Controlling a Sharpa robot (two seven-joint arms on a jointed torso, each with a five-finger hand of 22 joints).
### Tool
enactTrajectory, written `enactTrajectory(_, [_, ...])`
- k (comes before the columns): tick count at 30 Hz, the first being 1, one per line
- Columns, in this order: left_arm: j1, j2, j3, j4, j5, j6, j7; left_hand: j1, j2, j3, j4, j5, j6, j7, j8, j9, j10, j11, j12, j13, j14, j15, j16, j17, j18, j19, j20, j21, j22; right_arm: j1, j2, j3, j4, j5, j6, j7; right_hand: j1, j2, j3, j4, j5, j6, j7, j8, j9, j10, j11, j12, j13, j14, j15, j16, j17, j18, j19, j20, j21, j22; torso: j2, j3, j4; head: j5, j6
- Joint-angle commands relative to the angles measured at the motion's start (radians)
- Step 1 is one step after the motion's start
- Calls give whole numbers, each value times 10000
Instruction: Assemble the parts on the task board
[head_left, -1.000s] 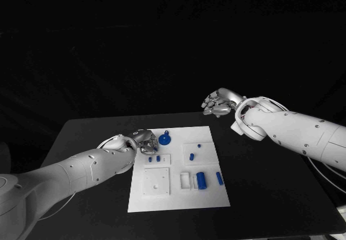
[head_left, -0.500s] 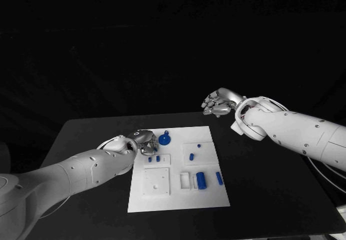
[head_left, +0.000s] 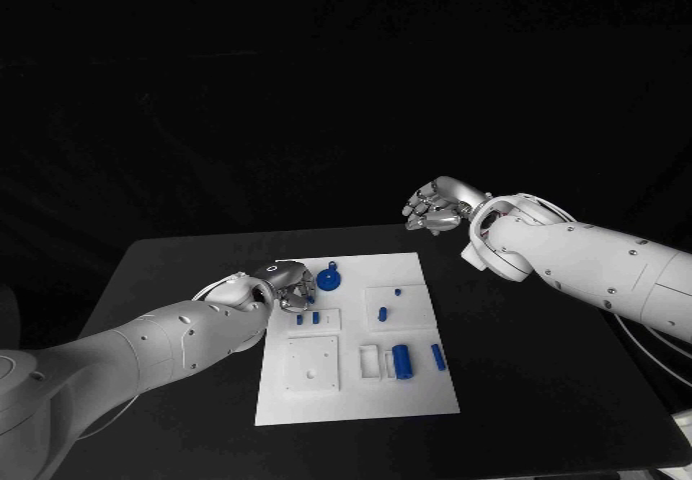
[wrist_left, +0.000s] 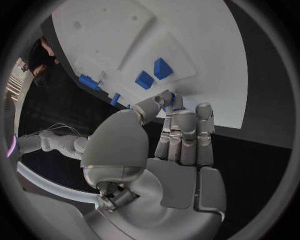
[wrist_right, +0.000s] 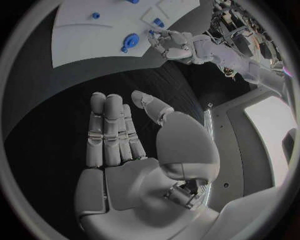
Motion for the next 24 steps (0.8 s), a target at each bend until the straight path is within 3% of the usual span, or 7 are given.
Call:
enactTrajectory(1, [-76, -19, -35, -24, 172, 203, 91, -9, -176, -24, -3, -53, -263, 55, -119, -55, -136, 47, -54, -33, -80, 95, -10, -14, 351, -78, -132, 17, 167, -3, 0, 6, 2, -19, 29, 55, -91, 26, 79, -1, 63, -29, 54, 25, -14, 59, 4, -67, -4, 23, -60, 7, 13, 206, -23, -74, 39, 17, -2, 3, 1, 1, 2])
enactTrajectory(9, [-76, -48, -34, -62, 195, 254, -30, 30, -375, -111, -19, -129, -654, 151, -259, -125, -295, 109, -103, -72, -133, 155, 13, 1, 382, -122, -74, 47, 185, -3, -1, 6, 1, -19, 33, 59, -91, 25, 80, -1, 61, -29, 53, 26, -14, 60, 4, -71, -4, 22, -59, 5, 15, 206, -25, -74, 38, 18, 4, 8, -4, -7, -1])
enactTrajectory(24, [-76, -161, -10, -177, 205, 61, -109, 95, -446, -151, 6, -138, -891, 154, -313, -160, -368, 135, -86, -89, -158, 182, 25, 7, 424, -129, -37, 70, 181, -4, -13, 6, -12, -19, 46, 55, -96, 20, 77, -1, 56, -31, 54, 26, -14, 63, 5, -79, -4, 20, -58, 2, 19, 206, -27, -73, 36, 21, 1, 6, -12, -13, 9])
